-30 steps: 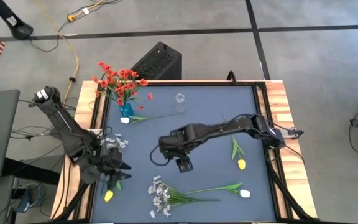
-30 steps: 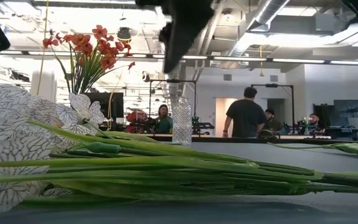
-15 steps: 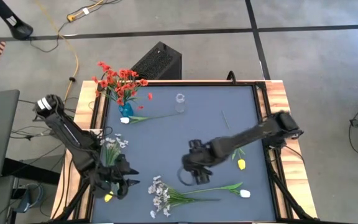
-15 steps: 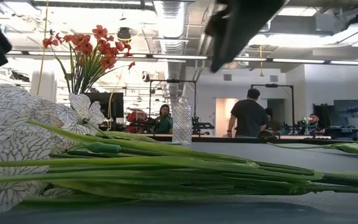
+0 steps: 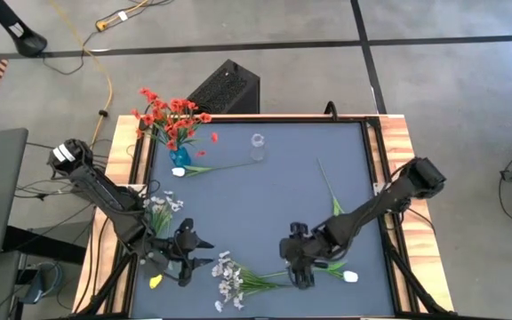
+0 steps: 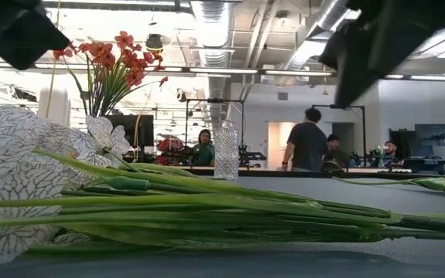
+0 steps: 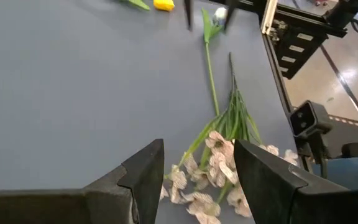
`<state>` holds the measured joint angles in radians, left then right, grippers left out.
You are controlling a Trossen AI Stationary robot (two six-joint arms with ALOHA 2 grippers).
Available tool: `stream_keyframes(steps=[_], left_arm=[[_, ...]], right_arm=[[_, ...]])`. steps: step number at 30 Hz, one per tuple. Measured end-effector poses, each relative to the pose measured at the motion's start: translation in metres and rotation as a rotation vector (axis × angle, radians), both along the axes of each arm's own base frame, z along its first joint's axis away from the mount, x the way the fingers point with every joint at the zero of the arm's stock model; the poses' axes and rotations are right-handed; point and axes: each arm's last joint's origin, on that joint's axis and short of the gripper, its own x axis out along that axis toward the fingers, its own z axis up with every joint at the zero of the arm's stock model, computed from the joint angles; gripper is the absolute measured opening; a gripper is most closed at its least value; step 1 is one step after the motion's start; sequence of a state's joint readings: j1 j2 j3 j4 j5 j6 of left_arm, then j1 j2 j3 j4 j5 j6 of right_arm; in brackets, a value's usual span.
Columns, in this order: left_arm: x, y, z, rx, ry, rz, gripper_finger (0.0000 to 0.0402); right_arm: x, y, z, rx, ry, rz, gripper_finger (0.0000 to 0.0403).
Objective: Sort flowers into vase by color
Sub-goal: Move the white flowers to the center of the table
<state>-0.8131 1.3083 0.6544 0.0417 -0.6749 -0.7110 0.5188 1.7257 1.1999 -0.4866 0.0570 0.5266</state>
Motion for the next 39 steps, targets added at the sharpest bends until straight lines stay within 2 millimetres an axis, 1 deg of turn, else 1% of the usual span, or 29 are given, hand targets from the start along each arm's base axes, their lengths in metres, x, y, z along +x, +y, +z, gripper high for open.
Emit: stream_keyframes(steps=[4,6,8,10,12,17,19,24,27,30,32,39], left_arm=[[0.004,0.004,0.000,0.013,0.002,0.001,0.0183],[0.005,0.005,0.000,0.029,0.002,-0.004,0.0183],[0.005,0.005,0.000,0.045,0.002,-0.010,0.0183],[0.005,0.005,0.000,0.053,0.002,-0.015,0.0183],[0.005,0.005,0.000,0.051,0.004,-0.020,0.0183],[0.005,0.004,0.000,0.047,0.012,-0.041,0.0183],[0.004,0.004,0.000,0.052,0.012,-0.046,0.0183],[0.004,0.004,0.000,0.067,0.007,-0.055,0.0183],[0.005,0.003,0.001,0.070,-0.001,-0.064,0.0183],[0.005,0.003,0.001,0.064,0.001,-0.075,0.0183],[0.005,0.003,0.001,0.066,0.001,-0.077,0.0183],[0.005,0.002,0.001,0.069,0.000,-0.079,0.0183]], right_arm=[[0.008,0.020,-0.017,0.158,0.025,0.121,0.0260],[0.012,0.028,-0.028,0.208,0.039,0.172,0.0260],[0.014,0.034,-0.036,0.219,0.052,0.226,0.0260],[0.019,0.037,-0.038,0.215,0.045,0.248,0.0260],[0.023,0.041,-0.040,0.217,0.040,0.246,0.0260],[0.028,0.044,-0.056,0.180,0.078,0.190,0.0260],[0.028,0.045,-0.057,0.176,0.086,0.171,0.0260],[0.025,0.040,-0.060,0.095,0.105,0.093,0.0260],[0.024,0.044,-0.059,0.096,0.096,0.098,0.0260],[0.021,0.050,-0.065,0.089,0.110,0.103,0.0260],[0.019,0.053,-0.065,0.082,0.108,0.104,0.0260],[0.019,0.059,-0.074,0.011,0.066,0.069,0.0260]])
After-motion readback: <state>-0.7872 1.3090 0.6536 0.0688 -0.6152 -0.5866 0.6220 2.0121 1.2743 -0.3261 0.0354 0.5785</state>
